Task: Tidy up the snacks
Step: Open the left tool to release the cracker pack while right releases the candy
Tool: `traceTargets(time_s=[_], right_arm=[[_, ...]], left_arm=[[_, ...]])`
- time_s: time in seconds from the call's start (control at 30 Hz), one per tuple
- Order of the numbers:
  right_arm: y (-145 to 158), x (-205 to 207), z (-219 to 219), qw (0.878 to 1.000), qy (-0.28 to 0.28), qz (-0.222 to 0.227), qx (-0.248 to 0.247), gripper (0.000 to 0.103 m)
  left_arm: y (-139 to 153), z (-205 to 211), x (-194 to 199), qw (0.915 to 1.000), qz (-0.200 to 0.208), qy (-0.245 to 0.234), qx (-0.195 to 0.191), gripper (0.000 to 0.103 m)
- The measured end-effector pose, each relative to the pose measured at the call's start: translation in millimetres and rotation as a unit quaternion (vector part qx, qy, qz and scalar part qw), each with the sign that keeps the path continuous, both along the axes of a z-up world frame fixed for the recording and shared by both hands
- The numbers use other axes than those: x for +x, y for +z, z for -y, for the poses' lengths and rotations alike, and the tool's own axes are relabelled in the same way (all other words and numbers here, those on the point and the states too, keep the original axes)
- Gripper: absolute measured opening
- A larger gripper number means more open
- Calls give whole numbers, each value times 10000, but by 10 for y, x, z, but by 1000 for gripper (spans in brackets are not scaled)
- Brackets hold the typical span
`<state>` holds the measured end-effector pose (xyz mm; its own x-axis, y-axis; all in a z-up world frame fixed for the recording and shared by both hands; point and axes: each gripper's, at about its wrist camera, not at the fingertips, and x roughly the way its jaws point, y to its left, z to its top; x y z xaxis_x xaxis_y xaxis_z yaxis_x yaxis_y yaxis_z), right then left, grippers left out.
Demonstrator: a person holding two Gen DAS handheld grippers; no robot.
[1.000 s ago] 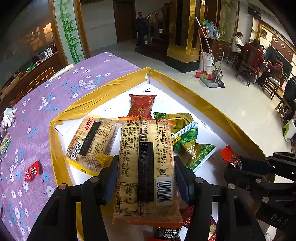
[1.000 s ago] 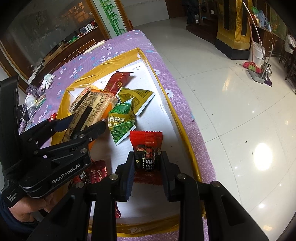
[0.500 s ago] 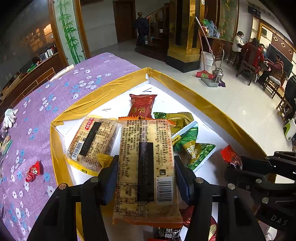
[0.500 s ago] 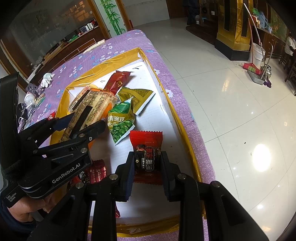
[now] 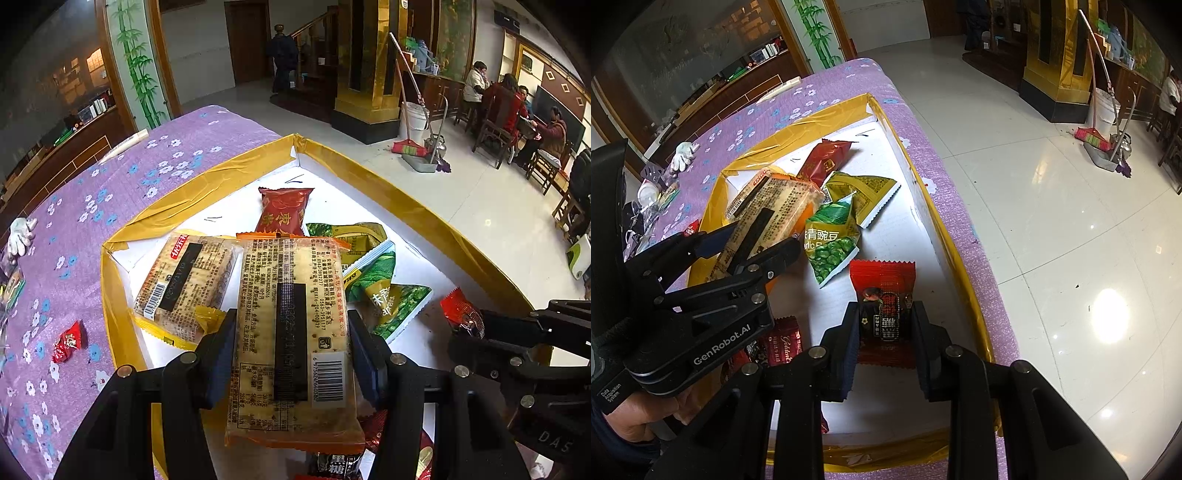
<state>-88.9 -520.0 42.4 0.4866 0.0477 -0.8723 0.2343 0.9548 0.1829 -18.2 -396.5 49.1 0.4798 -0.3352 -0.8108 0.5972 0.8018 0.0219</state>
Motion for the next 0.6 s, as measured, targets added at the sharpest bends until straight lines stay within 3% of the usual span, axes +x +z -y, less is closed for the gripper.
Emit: traceTargets(time_s=[0.1,0.2,0.6], right_arm=[[5,-4,-5,10000,29,-9,-17,27],[22,-17,-4,10000,28,6,8,30],[169,-103,-20,9996,-124,255,-71,32]], left_arm=[[14,-21,6,10000,37,21,-7,61],[46,-62,17,9999,117,81,-51,74],[210,-211,27,9991,349,33,-232,75]])
